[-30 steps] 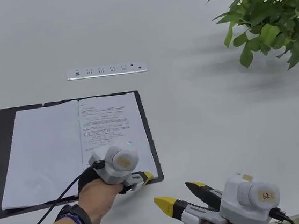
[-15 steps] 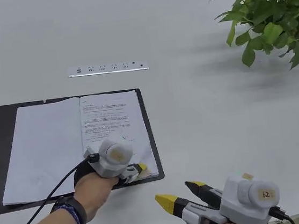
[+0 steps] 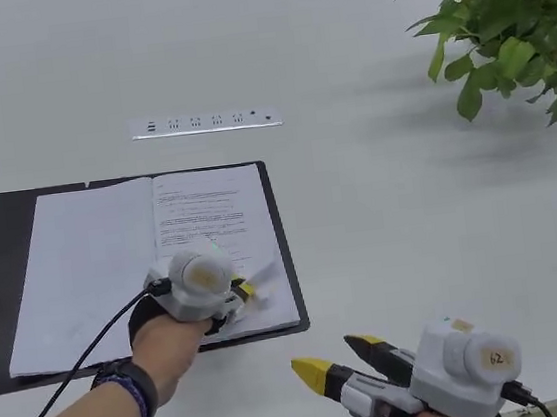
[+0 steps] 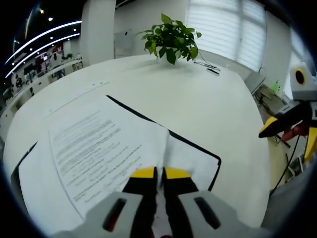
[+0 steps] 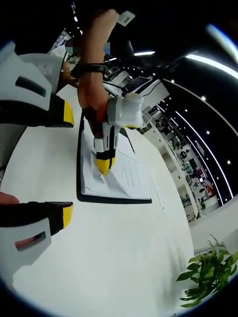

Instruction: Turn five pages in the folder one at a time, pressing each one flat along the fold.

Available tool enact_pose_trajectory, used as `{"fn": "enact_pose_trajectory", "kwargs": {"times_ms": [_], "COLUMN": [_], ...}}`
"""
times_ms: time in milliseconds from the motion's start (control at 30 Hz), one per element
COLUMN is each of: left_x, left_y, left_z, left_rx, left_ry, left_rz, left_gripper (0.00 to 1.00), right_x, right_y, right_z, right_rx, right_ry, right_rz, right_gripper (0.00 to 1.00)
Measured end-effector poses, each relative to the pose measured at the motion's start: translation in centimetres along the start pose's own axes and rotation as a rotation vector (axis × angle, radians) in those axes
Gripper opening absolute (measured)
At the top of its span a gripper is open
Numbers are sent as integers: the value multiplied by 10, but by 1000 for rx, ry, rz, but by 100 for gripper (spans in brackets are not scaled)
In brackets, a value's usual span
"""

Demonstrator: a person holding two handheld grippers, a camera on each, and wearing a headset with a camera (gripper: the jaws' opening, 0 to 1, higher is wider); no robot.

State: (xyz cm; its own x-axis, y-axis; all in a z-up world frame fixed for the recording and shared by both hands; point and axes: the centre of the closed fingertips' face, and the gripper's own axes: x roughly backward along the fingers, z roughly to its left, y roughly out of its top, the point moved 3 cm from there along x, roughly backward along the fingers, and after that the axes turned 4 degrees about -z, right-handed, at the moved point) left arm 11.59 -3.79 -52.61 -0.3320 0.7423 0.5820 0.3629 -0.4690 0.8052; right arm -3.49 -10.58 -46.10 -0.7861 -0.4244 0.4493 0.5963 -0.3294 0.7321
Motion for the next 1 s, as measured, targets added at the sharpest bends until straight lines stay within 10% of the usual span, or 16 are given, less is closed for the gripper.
{"fn": "enact_pose_trajectory", "kwargs": {"times_ms": [267, 633, 1000], "left_x": [3, 4, 6], "left_y": [0, 2, 3], "left_z": [1, 1, 1], "left_rx": [107, 114, 106], "left_ry": [9, 0, -10], "left_rz": [-34, -37, -41], "left_gripper": [2, 3, 3], "right_x": [-19, -92, -135], "right_y": [14, 58, 58], "right_z": [-8, -19, -32], "right_rx": [19, -16, -124], "right_ry": [15, 75, 78], "right_rz": [-2, -57, -67], "right_gripper": [57, 52, 48]}}
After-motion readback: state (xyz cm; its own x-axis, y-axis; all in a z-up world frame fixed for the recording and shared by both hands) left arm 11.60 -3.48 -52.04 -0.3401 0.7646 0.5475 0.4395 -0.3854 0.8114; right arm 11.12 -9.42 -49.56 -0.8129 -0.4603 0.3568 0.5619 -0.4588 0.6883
